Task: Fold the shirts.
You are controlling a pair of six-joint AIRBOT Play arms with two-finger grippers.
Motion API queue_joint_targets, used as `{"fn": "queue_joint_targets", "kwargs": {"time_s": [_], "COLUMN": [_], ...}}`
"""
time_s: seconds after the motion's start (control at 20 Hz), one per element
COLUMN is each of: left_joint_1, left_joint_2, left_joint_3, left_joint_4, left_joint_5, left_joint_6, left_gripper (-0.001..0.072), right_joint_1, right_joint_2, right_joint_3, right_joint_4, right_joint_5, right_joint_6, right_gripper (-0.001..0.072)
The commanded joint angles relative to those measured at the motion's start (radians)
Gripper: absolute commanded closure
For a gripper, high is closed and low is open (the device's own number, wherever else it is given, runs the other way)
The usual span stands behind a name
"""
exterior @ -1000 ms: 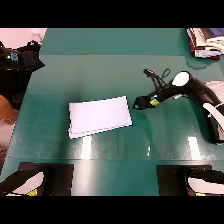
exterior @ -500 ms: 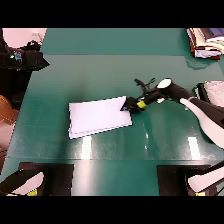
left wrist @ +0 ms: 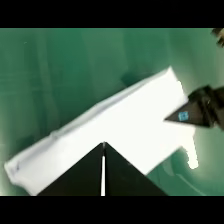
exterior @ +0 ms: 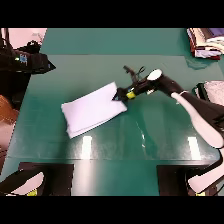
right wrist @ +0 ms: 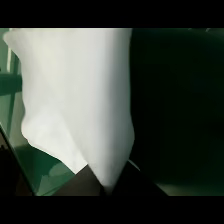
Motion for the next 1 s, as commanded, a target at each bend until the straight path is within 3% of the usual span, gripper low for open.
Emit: {"fn": "queue_joint_targets", "kwargs": {"time_s": [0.0,0.2,0.4,0.55,0.7,0.95], "left_joint_1": [-0.065,-0.203,-0.317,-0.374,-0.415,-0.415], "left_joint_2": [-0.001,-0.001,-0.007,-0.028,-0.061,-0.101], "left_joint_3": [-0.013,-0.013,-0.013,-0.014,-0.014,-0.015], "left_joint_4": [-0.034,-0.033,-0.033,-0.033,-0.032,-0.047], "left_joint_5": [0.016,0.146,0.264,0.275,0.276,0.272], "left_joint_6": [0.001,0.001,0.001,0.000,0.000,-0.008], "left_gripper": [0.0684,0.0683,0.0683,0.0683,0.0683,0.0682], "right_joint_1": [-0.162,-0.498,-0.837,-1.011,-1.103,-1.152], "right_joint_2": [0.130,0.289,0.351,0.342,0.314,0.272], "right_joint_3": [0.015,0.015,0.015,0.015,0.016,0.095], "right_joint_4": [-0.090,-0.214,-0.217,-0.200,-0.178,0.005], "right_joint_5": [-0.016,0.016,0.010,-0.008,-0.034,-0.077], "right_joint_6": [0.022,0.037,0.037,0.037,0.036,0.021], "right_gripper": [0.0695,0.0695,0.0695,0.0695,0.0695,0.0695]}}
